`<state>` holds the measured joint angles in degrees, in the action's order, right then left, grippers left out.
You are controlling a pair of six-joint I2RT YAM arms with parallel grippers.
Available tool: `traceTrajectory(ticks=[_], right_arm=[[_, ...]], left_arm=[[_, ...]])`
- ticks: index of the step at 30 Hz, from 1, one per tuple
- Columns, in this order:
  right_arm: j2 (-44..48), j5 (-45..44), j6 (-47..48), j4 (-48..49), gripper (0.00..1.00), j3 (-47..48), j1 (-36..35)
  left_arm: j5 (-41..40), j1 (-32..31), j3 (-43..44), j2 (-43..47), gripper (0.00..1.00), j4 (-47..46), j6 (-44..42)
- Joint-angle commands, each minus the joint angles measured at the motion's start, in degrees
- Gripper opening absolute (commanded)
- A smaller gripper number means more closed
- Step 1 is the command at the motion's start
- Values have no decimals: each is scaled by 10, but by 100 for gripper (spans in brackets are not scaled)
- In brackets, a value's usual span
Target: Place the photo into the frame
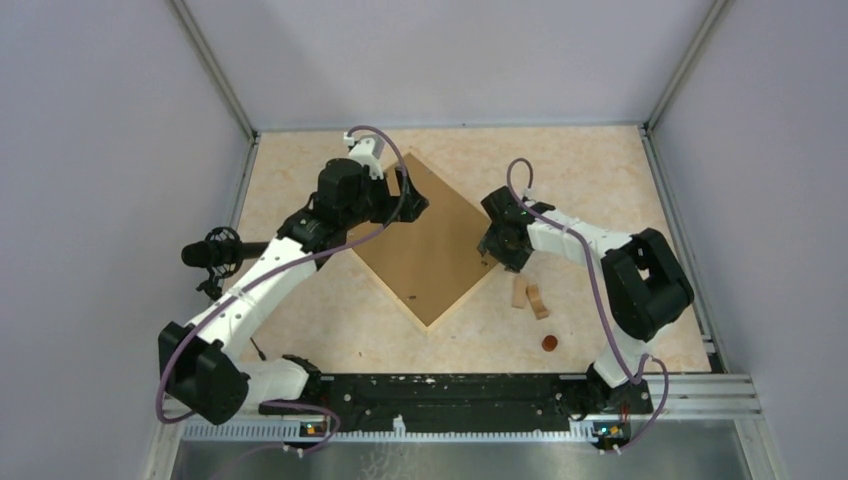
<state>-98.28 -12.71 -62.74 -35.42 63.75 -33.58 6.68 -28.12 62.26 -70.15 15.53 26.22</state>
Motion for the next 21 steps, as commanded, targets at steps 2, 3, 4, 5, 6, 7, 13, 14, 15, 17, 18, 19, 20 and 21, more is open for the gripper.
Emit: traceTrajectory(ticks=[2, 3, 4, 5, 6, 7, 13, 14, 15, 17, 18, 19, 20, 21], right_arm=[[-8, -28, -51, 38, 47, -18, 4], [-8, -33, -55, 43, 44, -26, 4], [-9, -36, -58, 47, 42, -35, 6], [-10, -37, -60, 55, 41, -42, 8], [-13, -37, -62, 57, 41, -47, 11], [-17, -36, -60, 61, 39, -50, 15], [-38, -34, 2, 72, 0, -52, 57], [-40, -31, 23, 72, 0, -50, 69], [-43, -9, 77, 76, 0, -45, 86], [-57, 42, 181, 83, 0, -23, 114], [-60, 58, 231, 89, 0, -14, 121], [-57, 83, 282, 108, 0, -12, 126], [-52, 106, 331, 122, 0, -10, 127], [-47, 111, 370, 129, 0, -7, 127]], left_arm=[[39, 1, 46, -35, 98, -39, -17], [37, 1, 51, -38, 98, -38, -21], [36, 1, 57, -43, 98, -36, -23], [34, 1, 63, -46, 98, -33, -28], [31, 1, 71, -50, 99, -29, -33], [29, 1, 78, -55, 98, -25, -38], [6, 1, 112, -72, 99, 2, -62], [-4, 1, 112, -73, 98, 4, -65], [-14, 1, 109, -74, 99, 4, -69], [-33, 2, 100, -76, 98, 8, -77], [-46, 2, 98, -79, 98, 13, -80], [-59, 2, 96, -82, 98, 22, -82], [-79, 2, 94, -86, 99, 33, -84], [-97, 2, 94, -91, 98, 45, -84]])
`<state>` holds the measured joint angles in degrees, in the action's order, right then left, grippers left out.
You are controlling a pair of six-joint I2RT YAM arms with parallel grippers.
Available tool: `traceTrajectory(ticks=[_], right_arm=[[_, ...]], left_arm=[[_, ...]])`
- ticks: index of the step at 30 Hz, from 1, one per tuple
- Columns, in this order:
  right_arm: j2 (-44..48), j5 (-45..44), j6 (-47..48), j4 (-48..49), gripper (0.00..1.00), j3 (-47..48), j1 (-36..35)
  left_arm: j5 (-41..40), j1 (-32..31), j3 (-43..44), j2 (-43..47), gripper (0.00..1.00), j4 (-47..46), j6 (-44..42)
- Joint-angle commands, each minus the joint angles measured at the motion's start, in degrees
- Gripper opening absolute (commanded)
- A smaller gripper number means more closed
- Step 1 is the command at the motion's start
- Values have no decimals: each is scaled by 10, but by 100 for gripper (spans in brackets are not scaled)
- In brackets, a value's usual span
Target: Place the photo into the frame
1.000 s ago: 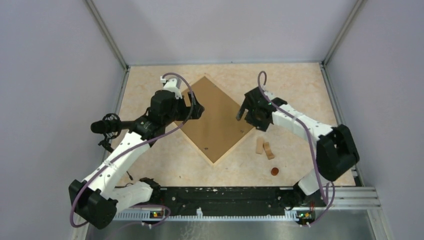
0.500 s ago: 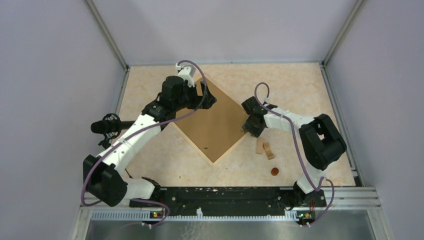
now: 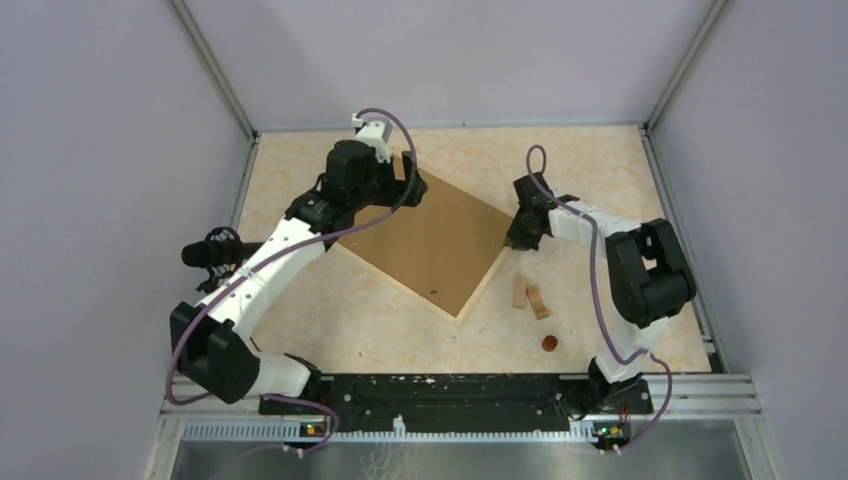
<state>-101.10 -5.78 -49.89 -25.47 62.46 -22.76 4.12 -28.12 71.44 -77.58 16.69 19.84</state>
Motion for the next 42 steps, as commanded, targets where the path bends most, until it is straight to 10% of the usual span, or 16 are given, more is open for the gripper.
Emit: traceTrajectory(ticks=[1, 16, 23, 28, 42], right_arm=[[-16, 48, 277, 37, 0, 10, 19], [-145, 195, 472, 62, 0, 183, 84], [-107, 184, 437, 41, 61, 180, 85], [-60, 158, 419, 33, 77, 146, 84], [-32, 130, 432, 96, 65, 69, 63]], left_arm=[[-85, 2, 0, -22, 99, 45, -20], [-140, 148, 27, -189, 94, 191, 13], [-146, 159, -5, -202, 87, 213, 30], [-152, 168, -76, -163, 78, 202, 33], [-135, 187, -116, -193, 44, 182, 19]])
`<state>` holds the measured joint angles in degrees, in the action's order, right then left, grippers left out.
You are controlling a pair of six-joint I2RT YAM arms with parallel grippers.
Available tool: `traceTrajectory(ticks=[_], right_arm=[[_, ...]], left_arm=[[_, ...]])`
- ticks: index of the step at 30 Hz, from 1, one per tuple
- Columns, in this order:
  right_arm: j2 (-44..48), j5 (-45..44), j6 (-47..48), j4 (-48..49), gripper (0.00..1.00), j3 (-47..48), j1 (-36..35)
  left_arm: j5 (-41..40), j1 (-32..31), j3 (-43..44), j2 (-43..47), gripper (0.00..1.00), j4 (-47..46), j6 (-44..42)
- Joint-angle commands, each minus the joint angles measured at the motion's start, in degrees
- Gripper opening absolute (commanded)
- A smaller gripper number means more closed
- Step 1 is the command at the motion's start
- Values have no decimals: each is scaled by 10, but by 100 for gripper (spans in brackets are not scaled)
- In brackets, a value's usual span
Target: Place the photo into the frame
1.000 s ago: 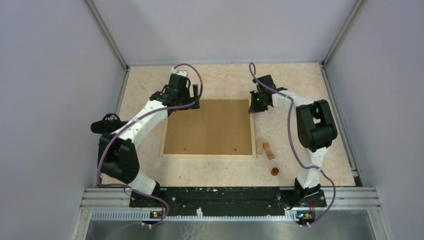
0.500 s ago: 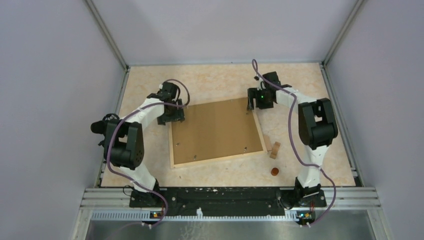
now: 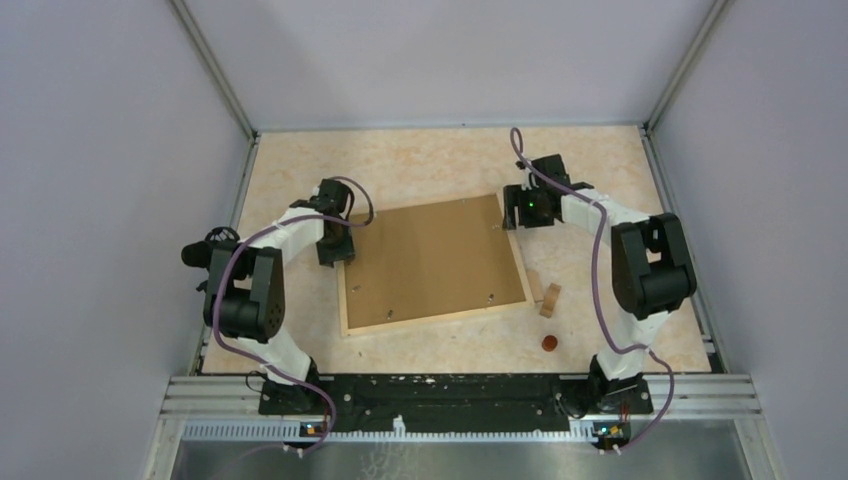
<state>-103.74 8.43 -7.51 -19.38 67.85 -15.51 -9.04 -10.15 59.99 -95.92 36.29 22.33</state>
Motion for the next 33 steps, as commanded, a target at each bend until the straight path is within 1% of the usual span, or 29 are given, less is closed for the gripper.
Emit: traceTrajectory(ticks=[1, 6, 9, 12, 16, 25, 28, 33], right_arm=[[-12, -15, 11, 33, 63, 19, -12], [-40, -29, 14, 29, 56, 33, -26], [-47, -36, 14, 28, 52, 36, -29], [-50, -36, 12, 33, 48, 36, -32], [-63, -35, 7, 34, 46, 42, -34], [-69, -30, 12, 33, 51, 41, -39], [-71, -24, 13, 34, 54, 40, -38], [-75, -18, 13, 36, 55, 39, -38]], left_arm=[[-8, 7, -2, -9, 42, -14, -7], [-6, 7, -4, -13, 34, -15, -8], [-6, 7, -3, -18, 27, -13, -8], [-2, 7, -2, -17, 24, -13, -6], [3, 7, -3, -15, 22, -15, -7], [12, 7, -4, -14, 21, -15, -8], [13, 7, -4, -13, 20, -16, -9], [15, 7, -4, -12, 20, -16, -9]])
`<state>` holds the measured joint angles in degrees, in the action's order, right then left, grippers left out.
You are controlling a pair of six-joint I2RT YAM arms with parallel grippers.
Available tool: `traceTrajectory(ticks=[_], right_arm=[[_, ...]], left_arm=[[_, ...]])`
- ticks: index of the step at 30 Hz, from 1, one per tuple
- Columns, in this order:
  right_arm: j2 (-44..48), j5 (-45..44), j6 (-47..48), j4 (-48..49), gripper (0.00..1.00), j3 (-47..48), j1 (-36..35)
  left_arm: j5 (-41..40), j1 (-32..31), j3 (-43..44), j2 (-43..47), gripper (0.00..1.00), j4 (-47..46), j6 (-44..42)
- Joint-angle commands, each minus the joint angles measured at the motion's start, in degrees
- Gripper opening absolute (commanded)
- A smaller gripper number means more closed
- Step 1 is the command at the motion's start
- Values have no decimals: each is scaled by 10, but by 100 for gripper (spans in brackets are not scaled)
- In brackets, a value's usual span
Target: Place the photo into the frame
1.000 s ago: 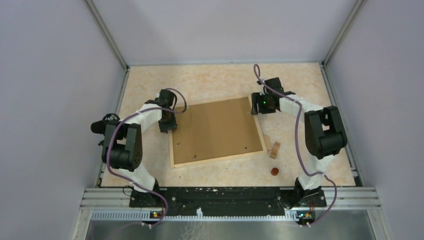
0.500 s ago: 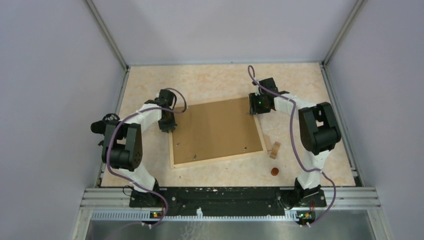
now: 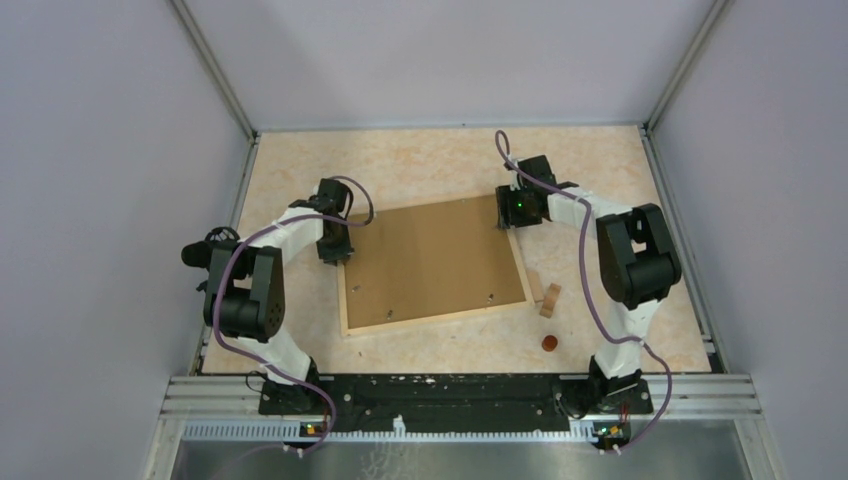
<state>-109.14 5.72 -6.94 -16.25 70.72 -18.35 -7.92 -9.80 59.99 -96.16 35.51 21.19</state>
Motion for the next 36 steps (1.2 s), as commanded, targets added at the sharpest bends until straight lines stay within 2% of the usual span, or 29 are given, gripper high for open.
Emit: traceTrajectory(ticks=[1, 9, 15, 21, 29, 33, 36], right_arm=[[-23, 8, 7, 5, 55, 11, -10], [-20, 36, 16, -7, 58, 12, -10], [-12, 64, 19, -14, 52, 8, -9], [-8, 74, 17, -8, 51, 3, -8], [-23, 36, 8, -2, 50, 8, -6], [-29, 22, 4, 3, 43, 16, -6], [-34, 8, 4, 3, 42, 23, -6]], left_arm=[[5, 4, -4, -9, 20, -9, 3], [6, 4, -5, -7, 19, -9, 1], [6, 4, -3, -8, 16, -8, 1], [7, 4, -3, -10, 16, -8, 1], [9, 4, -4, -8, 15, -9, 1], [10, 4, -4, -7, 15, -9, 1], [12, 4, -4, -7, 15, -9, 0]])
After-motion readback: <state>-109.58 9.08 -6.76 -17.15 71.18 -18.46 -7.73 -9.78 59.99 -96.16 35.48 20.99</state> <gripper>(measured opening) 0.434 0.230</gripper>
